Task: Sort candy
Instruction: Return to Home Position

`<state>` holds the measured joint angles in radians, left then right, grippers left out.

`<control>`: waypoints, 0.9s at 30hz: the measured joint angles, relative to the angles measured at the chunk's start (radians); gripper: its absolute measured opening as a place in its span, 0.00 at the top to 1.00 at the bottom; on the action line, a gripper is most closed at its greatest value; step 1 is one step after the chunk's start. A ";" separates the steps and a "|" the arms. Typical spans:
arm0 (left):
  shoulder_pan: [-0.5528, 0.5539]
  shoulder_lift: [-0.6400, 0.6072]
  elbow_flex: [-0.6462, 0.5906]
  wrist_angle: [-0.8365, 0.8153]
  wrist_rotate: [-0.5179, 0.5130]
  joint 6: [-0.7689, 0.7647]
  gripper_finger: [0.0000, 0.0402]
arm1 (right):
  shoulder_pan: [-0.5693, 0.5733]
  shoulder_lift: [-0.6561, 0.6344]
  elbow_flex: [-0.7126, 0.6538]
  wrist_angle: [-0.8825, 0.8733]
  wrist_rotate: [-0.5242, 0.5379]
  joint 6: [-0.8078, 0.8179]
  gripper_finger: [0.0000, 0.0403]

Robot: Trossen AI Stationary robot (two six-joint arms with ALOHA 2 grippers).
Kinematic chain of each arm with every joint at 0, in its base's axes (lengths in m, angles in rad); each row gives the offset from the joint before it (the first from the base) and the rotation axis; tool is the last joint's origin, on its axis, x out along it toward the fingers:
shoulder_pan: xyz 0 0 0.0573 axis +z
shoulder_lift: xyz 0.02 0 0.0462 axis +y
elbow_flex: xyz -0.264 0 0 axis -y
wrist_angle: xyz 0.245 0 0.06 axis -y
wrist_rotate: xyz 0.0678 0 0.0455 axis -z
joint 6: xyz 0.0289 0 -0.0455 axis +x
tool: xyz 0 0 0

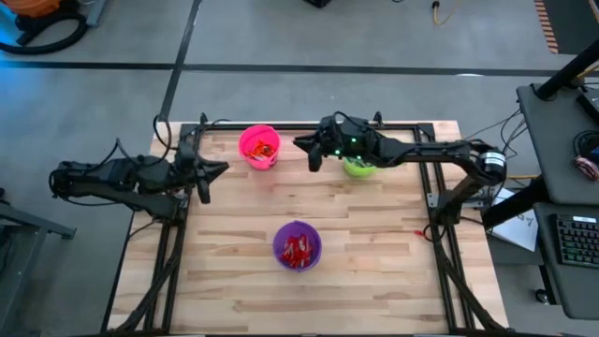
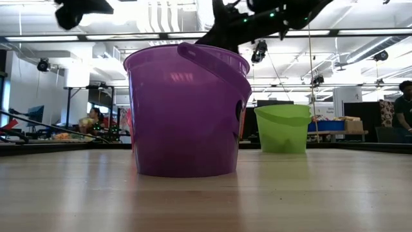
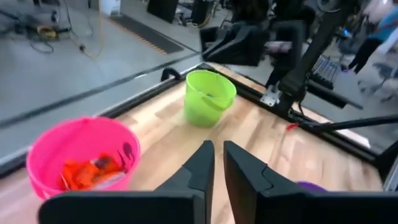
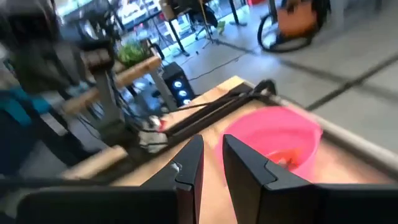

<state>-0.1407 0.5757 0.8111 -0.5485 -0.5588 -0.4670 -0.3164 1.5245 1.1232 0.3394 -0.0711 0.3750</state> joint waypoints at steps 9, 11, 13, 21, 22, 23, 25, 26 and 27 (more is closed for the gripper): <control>0.003 -0.074 -0.220 0.226 0.019 0.127 0.93 | 0.029 -0.180 -0.189 0.004 -0.017 -0.178 0.87; 0.004 -0.120 -0.267 0.313 0.018 0.158 0.93 | 0.032 -0.247 -0.260 0.011 -0.020 -0.220 0.87; 0.004 -0.175 -0.314 0.340 0.041 0.189 0.93 | 0.031 -0.318 -0.337 0.010 -0.016 -0.250 0.87; 0.004 -0.429 -0.321 0.282 0.041 0.351 0.93 | 0.030 -0.589 -0.599 0.018 -0.013 -0.294 0.87; 0.004 -0.458 -0.316 0.259 0.032 0.368 0.93 | 0.030 -0.620 -0.627 0.018 -0.012 -0.294 0.87; 0.004 -0.487 -0.314 0.239 0.020 0.375 0.93 | 0.031 -0.649 -0.653 0.017 -0.011 -0.290 0.87; 0.004 -0.547 -0.320 0.216 -0.003 0.380 0.93 | 0.031 -0.706 -0.698 0.018 -0.008 -0.275 0.87; 0.004 -0.575 -0.326 0.214 -0.004 0.380 0.93 | 0.031 -0.733 -0.718 0.017 -0.007 -0.264 0.87; 0.004 -0.579 -0.333 0.213 -0.007 0.380 0.93 | 0.030 -0.760 -0.736 0.017 -0.006 -0.261 0.87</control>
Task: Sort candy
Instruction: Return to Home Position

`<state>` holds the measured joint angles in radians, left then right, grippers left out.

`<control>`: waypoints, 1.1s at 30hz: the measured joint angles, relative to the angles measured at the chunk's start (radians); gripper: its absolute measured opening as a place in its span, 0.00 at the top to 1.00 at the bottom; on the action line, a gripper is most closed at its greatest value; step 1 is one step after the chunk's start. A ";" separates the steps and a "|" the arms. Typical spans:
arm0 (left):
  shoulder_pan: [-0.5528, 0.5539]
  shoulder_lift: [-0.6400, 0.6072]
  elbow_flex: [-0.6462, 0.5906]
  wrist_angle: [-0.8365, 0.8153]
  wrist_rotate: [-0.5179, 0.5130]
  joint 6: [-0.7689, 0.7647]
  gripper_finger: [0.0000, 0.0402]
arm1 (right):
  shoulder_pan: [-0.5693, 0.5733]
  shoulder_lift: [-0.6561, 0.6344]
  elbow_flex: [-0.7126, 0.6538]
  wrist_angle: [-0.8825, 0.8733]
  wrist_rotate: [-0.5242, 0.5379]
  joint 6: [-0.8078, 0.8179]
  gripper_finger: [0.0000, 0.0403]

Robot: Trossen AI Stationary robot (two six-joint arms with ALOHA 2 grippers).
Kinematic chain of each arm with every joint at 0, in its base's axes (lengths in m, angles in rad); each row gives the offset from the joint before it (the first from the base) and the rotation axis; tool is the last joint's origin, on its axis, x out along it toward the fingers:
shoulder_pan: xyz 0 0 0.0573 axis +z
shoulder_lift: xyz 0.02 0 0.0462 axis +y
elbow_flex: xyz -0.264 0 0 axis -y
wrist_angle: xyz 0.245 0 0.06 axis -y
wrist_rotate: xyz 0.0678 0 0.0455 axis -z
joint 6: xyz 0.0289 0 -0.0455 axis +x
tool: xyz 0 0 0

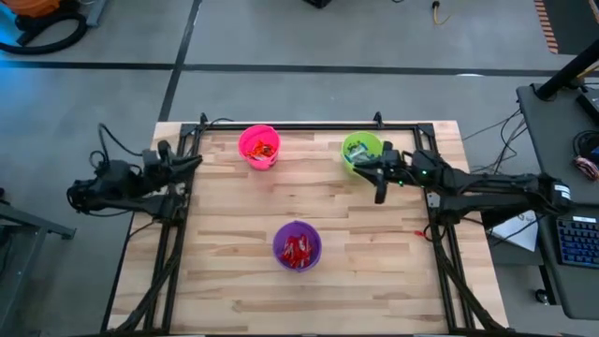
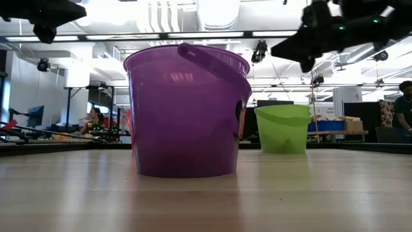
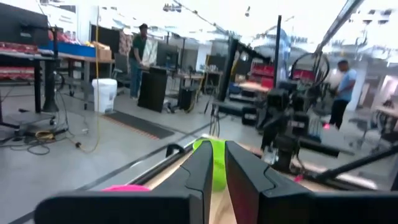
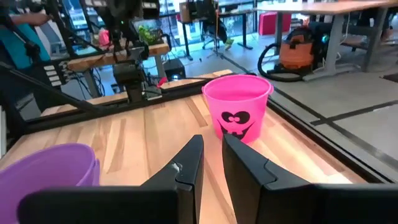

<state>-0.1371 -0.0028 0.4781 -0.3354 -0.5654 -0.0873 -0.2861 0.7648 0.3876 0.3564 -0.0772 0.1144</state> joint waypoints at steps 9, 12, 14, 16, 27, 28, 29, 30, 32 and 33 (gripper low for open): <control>0.000 0.001 -0.080 0.037 -0.002 -0.022 0.93 | 0.003 -0.225 -0.157 0.007 0.001 0.018 0.87; 0.000 0.005 -0.128 0.076 0.007 -0.042 0.93 | 0.003 -0.291 -0.218 0.031 0.001 0.036 0.87; 0.000 0.002 -0.169 0.125 0.008 -0.052 0.93 | 0.003 -0.335 -0.258 0.034 0.002 0.049 0.87; 0.000 0.002 -0.210 0.164 0.012 -0.055 0.93 | 0.003 -0.374 -0.294 0.054 0.003 0.050 0.87; 0.002 0.048 -0.467 0.453 -0.025 -0.078 0.93 | 0.002 -0.485 -0.374 0.108 0.232 0.028 0.87; 0.002 0.056 -0.467 0.436 -0.051 -0.067 0.93 | 0.003 -0.487 -0.374 0.108 0.244 0.032 0.87; 0.002 0.064 -0.467 0.434 -0.083 -0.062 0.93 | 0.003 -0.485 -0.374 0.105 0.255 0.042 0.87; 0.002 0.073 -0.467 0.428 -0.105 -0.065 0.93 | 0.003 -0.481 -0.374 0.101 0.261 0.046 0.87; 0.002 0.091 -0.468 0.415 -0.104 -0.100 0.93 | 0.003 -0.480 -0.374 0.090 0.270 0.075 0.87; 0.001 0.100 -0.467 0.415 -0.102 -0.122 0.93 | 0.003 -0.480 -0.374 0.091 0.270 0.093 0.87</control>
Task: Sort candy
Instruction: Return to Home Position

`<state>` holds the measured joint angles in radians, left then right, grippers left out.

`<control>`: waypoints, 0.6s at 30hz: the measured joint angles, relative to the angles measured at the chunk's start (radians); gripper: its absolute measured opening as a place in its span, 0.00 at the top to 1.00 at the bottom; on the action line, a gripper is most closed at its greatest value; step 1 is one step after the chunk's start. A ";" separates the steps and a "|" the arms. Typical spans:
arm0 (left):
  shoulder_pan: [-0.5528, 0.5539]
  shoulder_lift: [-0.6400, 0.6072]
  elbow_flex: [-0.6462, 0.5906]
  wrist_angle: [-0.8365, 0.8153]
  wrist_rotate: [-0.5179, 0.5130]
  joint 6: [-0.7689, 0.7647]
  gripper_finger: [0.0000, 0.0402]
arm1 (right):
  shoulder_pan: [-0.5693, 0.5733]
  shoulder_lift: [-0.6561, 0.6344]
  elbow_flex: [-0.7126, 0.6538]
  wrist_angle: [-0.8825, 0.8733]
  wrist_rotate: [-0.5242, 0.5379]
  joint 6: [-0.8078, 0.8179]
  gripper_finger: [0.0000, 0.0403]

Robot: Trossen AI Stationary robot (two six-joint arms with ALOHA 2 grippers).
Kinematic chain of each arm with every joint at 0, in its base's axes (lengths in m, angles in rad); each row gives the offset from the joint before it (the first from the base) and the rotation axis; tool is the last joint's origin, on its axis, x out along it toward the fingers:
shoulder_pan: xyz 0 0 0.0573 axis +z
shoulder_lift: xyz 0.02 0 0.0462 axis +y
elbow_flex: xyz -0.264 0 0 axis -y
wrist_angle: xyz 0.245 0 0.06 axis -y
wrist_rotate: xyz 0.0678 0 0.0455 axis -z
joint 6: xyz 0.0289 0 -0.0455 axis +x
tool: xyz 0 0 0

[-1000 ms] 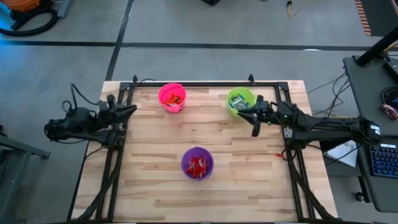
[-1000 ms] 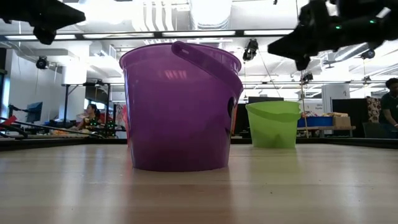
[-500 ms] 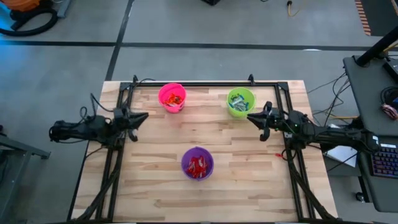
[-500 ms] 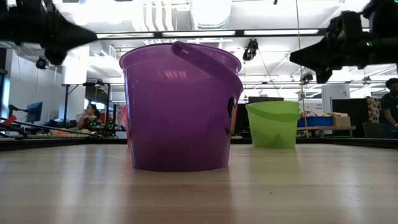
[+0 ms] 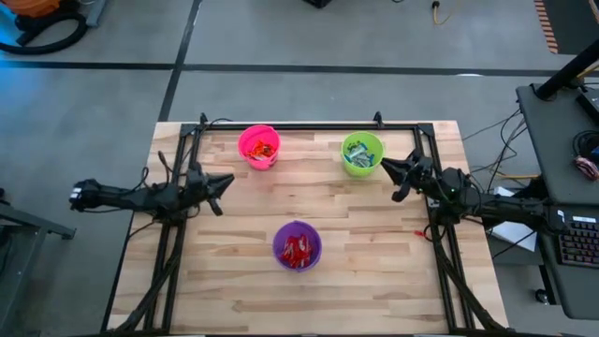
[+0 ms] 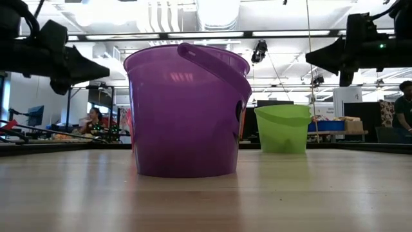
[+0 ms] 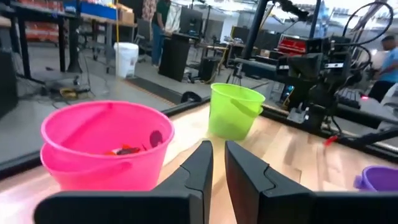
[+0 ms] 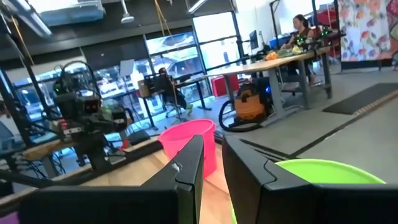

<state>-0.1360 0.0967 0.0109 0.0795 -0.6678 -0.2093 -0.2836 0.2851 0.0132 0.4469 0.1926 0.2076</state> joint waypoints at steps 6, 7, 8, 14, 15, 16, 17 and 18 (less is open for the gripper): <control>0.000 0.043 0.012 0.003 -0.001 -0.015 0.93 | 0.000 0.005 0.000 -0.002 0.000 0.018 0.87; 0.000 0.049 0.012 0.000 -0.001 -0.014 0.93 | 0.000 0.005 0.000 -0.003 0.000 0.019 0.87; 0.000 0.054 0.012 -0.001 -0.001 -0.014 0.93 | 0.000 0.005 -0.001 -0.003 0.000 0.019 0.87; 0.000 0.079 0.012 0.000 -0.001 -0.013 0.93 | 0.000 0.005 -0.001 -0.003 0.000 0.018 0.87; 0.000 0.083 0.012 0.000 -0.001 -0.013 0.93 | 0.000 0.005 -0.001 -0.003 0.000 0.018 0.87; 0.000 0.086 0.012 0.000 -0.001 -0.013 0.93 | 0.000 0.005 -0.001 -0.003 0.000 0.018 0.87; 0.000 0.090 0.012 0.000 -0.001 -0.013 0.93 | 0.000 0.005 -0.001 -0.003 0.000 0.017 0.87; 0.000 0.092 0.012 0.001 -0.001 -0.013 0.93 | 0.005 0.000 -0.001 -0.014 0.003 -0.007 0.87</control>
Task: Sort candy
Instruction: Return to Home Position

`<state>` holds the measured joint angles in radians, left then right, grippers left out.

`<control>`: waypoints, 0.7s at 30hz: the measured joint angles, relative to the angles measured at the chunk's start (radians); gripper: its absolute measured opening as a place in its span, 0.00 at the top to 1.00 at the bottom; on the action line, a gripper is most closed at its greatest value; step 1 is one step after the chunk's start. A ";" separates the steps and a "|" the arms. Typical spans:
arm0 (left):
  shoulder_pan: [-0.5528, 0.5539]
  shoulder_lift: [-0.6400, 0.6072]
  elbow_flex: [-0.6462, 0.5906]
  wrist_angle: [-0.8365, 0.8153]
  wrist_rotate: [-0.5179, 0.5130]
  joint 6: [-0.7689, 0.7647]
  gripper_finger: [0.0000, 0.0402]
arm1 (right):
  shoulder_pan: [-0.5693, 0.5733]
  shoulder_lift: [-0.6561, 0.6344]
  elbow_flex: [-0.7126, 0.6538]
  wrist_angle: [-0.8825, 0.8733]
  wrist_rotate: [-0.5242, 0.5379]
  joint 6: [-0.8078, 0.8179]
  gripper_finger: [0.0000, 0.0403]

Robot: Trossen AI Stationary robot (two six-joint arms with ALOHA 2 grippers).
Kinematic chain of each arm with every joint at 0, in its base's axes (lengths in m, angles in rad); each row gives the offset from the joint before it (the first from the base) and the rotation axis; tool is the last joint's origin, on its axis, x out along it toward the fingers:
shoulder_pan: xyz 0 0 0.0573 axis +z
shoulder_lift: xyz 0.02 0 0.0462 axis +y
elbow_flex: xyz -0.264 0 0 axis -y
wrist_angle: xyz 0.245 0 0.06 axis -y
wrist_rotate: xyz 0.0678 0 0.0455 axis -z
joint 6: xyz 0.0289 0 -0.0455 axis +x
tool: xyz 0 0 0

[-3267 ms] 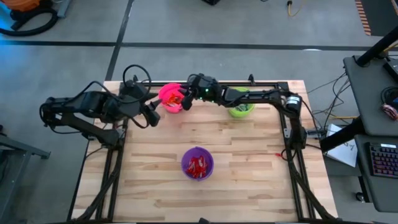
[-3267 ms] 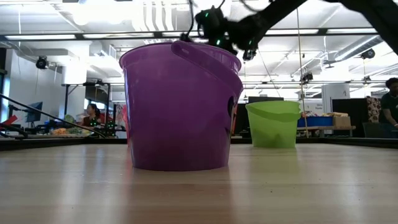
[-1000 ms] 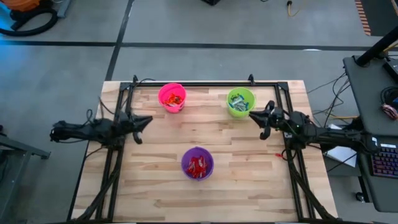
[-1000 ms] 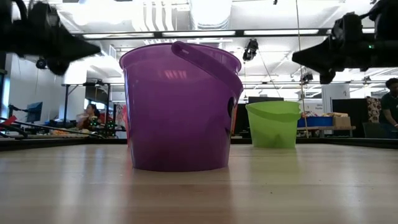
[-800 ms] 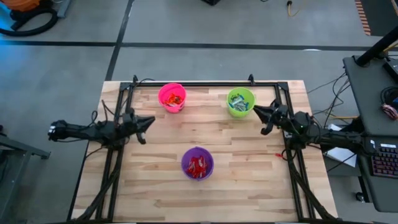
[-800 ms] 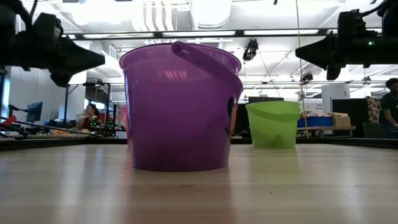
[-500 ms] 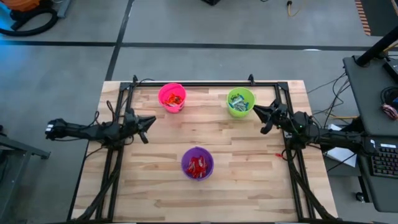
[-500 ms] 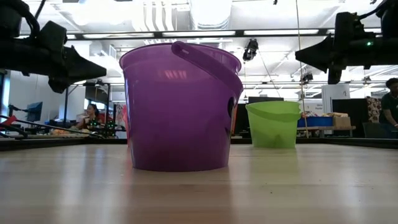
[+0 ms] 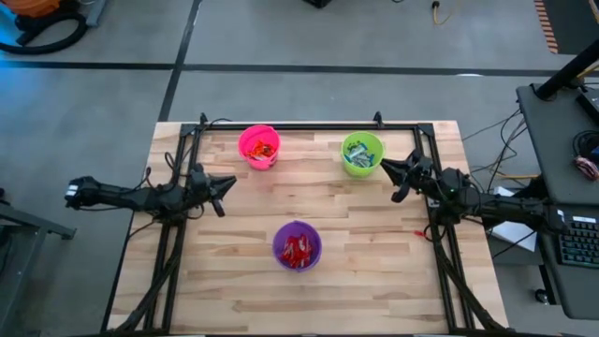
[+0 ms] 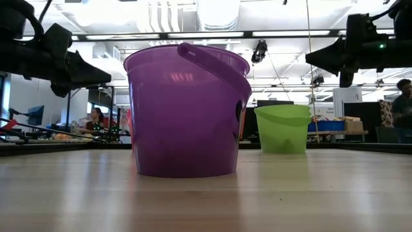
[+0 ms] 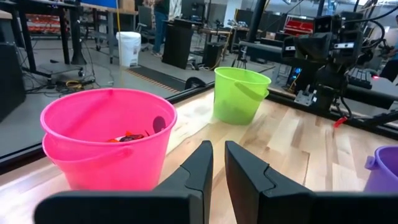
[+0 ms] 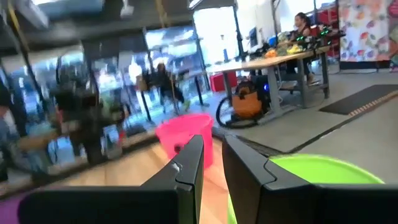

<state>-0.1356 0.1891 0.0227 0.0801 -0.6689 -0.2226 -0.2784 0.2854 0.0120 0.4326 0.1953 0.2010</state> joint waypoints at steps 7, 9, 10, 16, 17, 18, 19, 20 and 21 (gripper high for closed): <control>0.000 0.017 0.001 0.004 -0.001 0.000 0.93 | 0.054 -0.196 0.000 -0.286 -0.044 -0.030 0.87; 0.000 0.019 0.001 0.000 -0.001 0.000 0.93 | 0.065 -0.259 -0.001 -0.383 -0.039 -0.029 0.87; 0.000 0.021 0.001 0.001 -0.001 0.000 0.93 | 0.068 -0.286 0.000 -0.394 -0.046 -0.042 0.87; 0.000 0.037 0.002 0.005 -0.001 0.000 0.93 | 0.141 -0.285 0.000 -0.398 -0.085 -0.223 0.87; 0.000 0.037 0.002 -0.001 -0.001 0.000 0.93 | 0.158 -0.285 -0.001 -0.404 -0.107 -0.245 0.87; 0.000 0.040 0.002 0.002 -0.001 0.000 0.93 | 0.178 -0.285 -0.001 -0.407 -0.123 -0.270 0.87; 0.000 0.043 0.002 0.006 -0.001 0.000 0.93 | 0.197 -0.285 -0.001 -0.408 -0.130 -0.288 0.87; 0.000 0.044 0.002 0.001 -0.001 0.000 0.93 | 0.211 -0.285 -0.001 -0.409 -0.132 -0.301 0.87; 0.000 0.046 0.002 0.000 -0.001 0.000 0.93 | 0.221 -0.285 -0.001 -0.409 -0.131 -0.302 0.87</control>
<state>-0.1360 0.2350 0.0242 0.0802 -0.6701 -0.2222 -0.0573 0.0002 0.0113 0.0238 0.0646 -0.1014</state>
